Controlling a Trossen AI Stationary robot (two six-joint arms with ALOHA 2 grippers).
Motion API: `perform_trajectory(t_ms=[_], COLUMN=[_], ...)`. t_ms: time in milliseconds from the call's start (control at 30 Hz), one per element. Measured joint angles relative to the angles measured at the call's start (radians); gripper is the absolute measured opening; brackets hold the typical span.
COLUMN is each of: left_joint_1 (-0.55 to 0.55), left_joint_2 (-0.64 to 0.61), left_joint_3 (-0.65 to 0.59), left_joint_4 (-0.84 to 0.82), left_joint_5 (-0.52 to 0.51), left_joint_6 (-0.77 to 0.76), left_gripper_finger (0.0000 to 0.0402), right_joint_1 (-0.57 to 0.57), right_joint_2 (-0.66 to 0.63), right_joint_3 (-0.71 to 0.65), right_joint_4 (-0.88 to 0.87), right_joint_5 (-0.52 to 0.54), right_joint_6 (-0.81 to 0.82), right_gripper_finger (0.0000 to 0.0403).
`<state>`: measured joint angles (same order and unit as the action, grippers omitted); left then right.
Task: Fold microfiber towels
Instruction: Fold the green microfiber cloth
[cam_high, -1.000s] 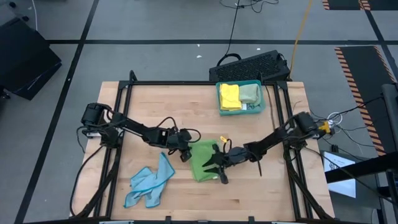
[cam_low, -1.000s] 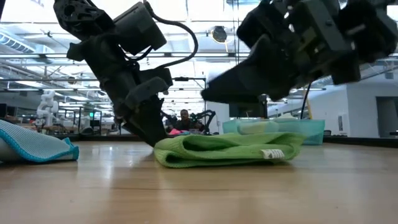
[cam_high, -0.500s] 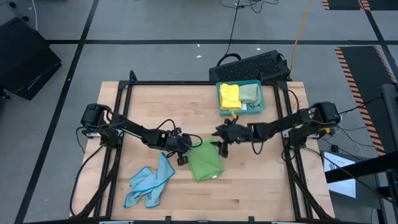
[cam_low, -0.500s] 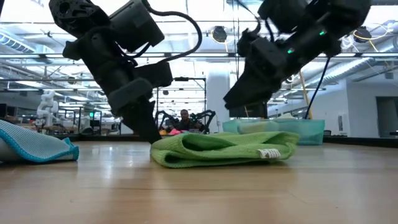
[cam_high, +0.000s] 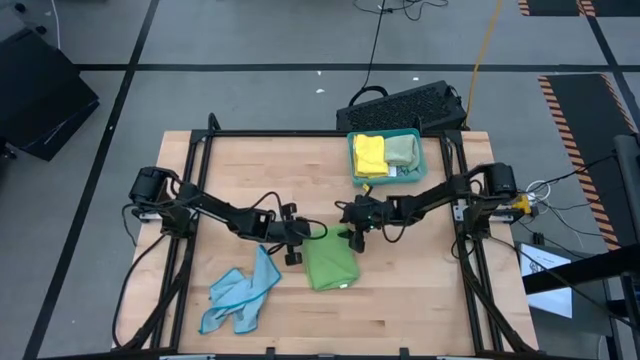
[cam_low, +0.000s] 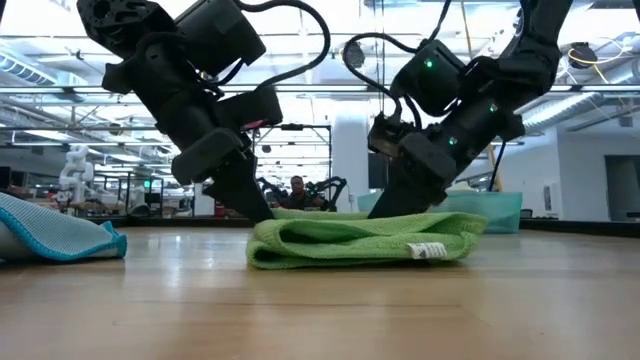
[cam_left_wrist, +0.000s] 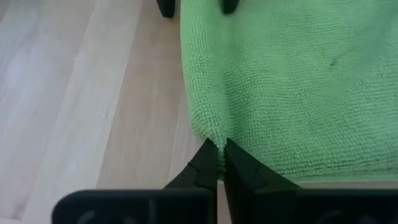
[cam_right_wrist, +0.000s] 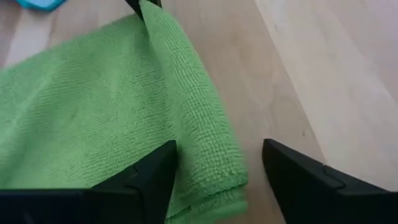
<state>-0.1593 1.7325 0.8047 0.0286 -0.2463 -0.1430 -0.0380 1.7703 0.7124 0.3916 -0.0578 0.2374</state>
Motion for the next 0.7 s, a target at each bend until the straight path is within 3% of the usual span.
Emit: perform_trajectory(t_ms=[133, 400, 600, 700], left_joint_1=[0.0, -0.05, -0.145, -0.183], left_joint_2=[0.0, -0.026, -0.059, -0.066], left_joint_3=[0.0, 0.002, 0.002, 0.002], left_joint_4=[0.006, 0.044, 0.05, 0.063], left_joint_5=[-0.024, -0.151, -0.353, -0.368], left_joint_6=[0.013, 0.046, 0.132, 0.131], left_gripper_finger=[0.0007, 0.0006, 0.0005, 0.001], right_joint_1=[0.0, 0.015, 0.114, 0.175], right_joint_2=[0.0, -0.097, -0.143, -0.143], right_joint_3=[0.0, 0.0, 0.0, 0.0], right_joint_4=[0.001, -0.03, -0.036, -0.044], right_joint_5=[0.0, 0.042, 0.237, 0.357], right_joint_6=[-0.057, -0.149, -0.227, -0.269], right_gripper_finger=[0.0183, 0.0013, 0.0018, 0.0008])
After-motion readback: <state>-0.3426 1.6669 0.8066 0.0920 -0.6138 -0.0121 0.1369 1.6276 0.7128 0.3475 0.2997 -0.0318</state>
